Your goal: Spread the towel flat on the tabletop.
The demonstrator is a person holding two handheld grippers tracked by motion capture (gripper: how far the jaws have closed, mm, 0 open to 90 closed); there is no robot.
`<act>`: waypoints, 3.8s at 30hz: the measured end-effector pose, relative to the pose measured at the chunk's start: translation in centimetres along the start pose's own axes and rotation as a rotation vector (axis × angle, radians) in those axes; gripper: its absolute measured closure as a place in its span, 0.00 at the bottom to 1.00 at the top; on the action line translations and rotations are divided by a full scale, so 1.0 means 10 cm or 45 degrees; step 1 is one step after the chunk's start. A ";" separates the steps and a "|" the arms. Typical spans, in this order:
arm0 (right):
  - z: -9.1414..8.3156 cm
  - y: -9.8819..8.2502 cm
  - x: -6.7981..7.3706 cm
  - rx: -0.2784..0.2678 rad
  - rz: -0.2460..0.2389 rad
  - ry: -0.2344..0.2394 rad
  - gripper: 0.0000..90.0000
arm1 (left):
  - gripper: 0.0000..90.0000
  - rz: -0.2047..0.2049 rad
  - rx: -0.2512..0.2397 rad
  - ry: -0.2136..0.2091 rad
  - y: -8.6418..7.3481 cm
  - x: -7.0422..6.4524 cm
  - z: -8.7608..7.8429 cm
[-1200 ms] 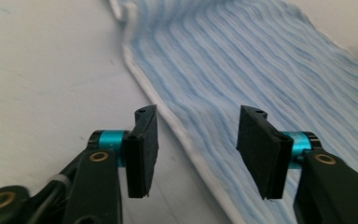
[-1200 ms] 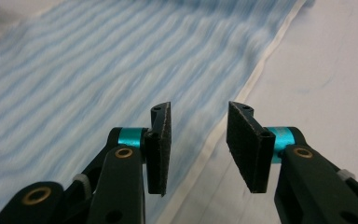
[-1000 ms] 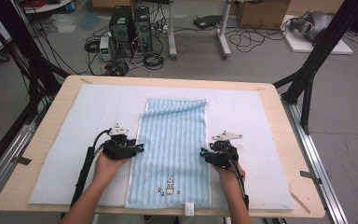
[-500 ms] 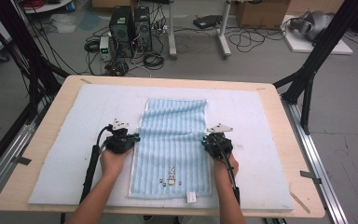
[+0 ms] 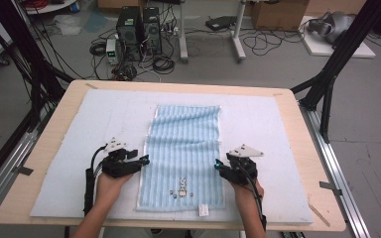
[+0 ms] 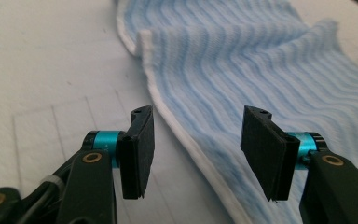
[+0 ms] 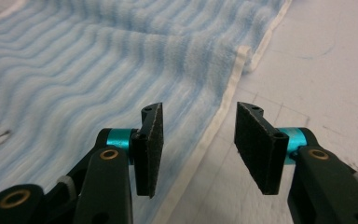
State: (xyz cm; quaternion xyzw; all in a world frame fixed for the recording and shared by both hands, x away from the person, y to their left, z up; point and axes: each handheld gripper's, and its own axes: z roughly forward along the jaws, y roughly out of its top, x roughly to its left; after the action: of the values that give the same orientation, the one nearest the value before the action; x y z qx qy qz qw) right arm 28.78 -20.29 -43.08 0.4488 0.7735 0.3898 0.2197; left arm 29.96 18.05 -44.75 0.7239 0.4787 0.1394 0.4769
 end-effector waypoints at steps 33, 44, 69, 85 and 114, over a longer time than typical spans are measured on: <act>-0.30 -0.47 0.30 0.083 -0.057 0.136 0.95 | 0.98 0.080 0.153 -0.113 -0.43 -0.32 -0.40; -0.63 -0.56 0.40 0.060 -0.085 0.186 0.95 | 0.98 0.043 0.107 -0.252 -0.47 -0.34 -0.64; -0.44 -0.41 0.38 0.111 -0.067 0.069 0.61 | 0.47 0.087 0.132 -0.122 -0.31 -0.34 -0.36; -0.33 -0.45 0.40 0.107 -0.085 0.063 0.94 | 0.97 0.138 0.160 -0.029 -0.34 -0.40 -0.29; 0.18 -0.06 0.06 0.132 -0.019 0.078 0.76 | 0.60 0.151 -0.036 -0.044 0.35 0.04 0.06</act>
State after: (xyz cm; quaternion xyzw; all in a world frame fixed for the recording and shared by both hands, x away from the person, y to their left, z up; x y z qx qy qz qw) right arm 29.40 -19.25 -44.64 0.4418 0.8024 0.3611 0.1751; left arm 32.58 17.76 -42.27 0.7466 0.4245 0.1615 0.4861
